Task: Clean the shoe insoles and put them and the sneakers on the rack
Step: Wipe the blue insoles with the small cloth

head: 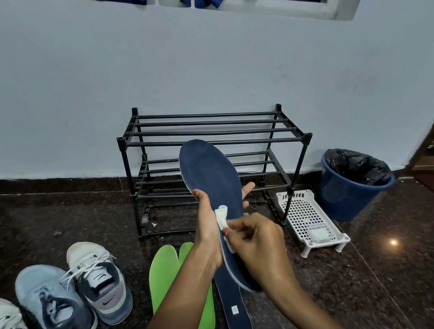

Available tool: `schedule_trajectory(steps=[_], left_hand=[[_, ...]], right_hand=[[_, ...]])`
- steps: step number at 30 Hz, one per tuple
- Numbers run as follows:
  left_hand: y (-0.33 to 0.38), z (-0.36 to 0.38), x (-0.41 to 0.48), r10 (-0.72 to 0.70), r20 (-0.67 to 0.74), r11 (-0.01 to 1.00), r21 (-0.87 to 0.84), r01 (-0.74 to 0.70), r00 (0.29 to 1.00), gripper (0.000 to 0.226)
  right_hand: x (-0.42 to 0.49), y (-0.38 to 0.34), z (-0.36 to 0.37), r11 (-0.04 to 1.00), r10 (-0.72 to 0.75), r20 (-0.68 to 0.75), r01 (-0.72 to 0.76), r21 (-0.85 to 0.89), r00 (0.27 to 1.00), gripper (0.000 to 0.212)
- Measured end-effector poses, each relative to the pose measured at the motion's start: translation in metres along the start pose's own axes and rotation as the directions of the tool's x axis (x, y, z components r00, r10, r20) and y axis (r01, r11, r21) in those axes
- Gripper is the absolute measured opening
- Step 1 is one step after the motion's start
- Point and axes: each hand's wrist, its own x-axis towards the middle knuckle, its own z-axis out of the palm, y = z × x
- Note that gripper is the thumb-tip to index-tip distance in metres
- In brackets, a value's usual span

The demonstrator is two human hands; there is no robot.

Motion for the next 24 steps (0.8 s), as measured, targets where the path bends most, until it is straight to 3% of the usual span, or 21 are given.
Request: schedule_trajectory(steps=[6, 12, 16, 22, 24], left_hand=[[-0.002, 0.004, -0.004, -0.033, 0.023, 0.998, 0.053, 0.032, 0.999, 0.103], [0.001, 0.005, -0.003, -0.016, -0.035, 1.0, 0.019, 0.016, 0.999, 0.094], [0.001, 0.006, -0.004, -0.038, -0.069, 0.999, -0.022, 0.036, 0.997, 0.081], [-0.001, 0.009, -0.009, -0.087, -0.054, 0.991, 0.101, 0.092, 0.995, 0.06], [-0.002, 0.008, -0.009, -0.072, -0.052, 0.992, 0.1, 0.077, 0.996, 0.051]], right_hand=[[0.018, 0.008, -0.004, 0.998, 0.04, -0.054, -0.043, -0.045, 0.998, 0.008], [0.017, 0.011, -0.013, 0.989, 0.117, -0.036, -0.113, 0.09, 0.992, 0.013], [0.018, 0.013, -0.013, 0.981, 0.159, -0.052, -0.152, 0.125, 0.986, 0.013], [0.029, 0.012, -0.014, 0.961, 0.219, -0.099, -0.197, 0.193, 0.971, 0.009], [0.033, 0.012, -0.016, 0.926, 0.279, -0.086, -0.244, 0.289, 0.956, 0.009]])
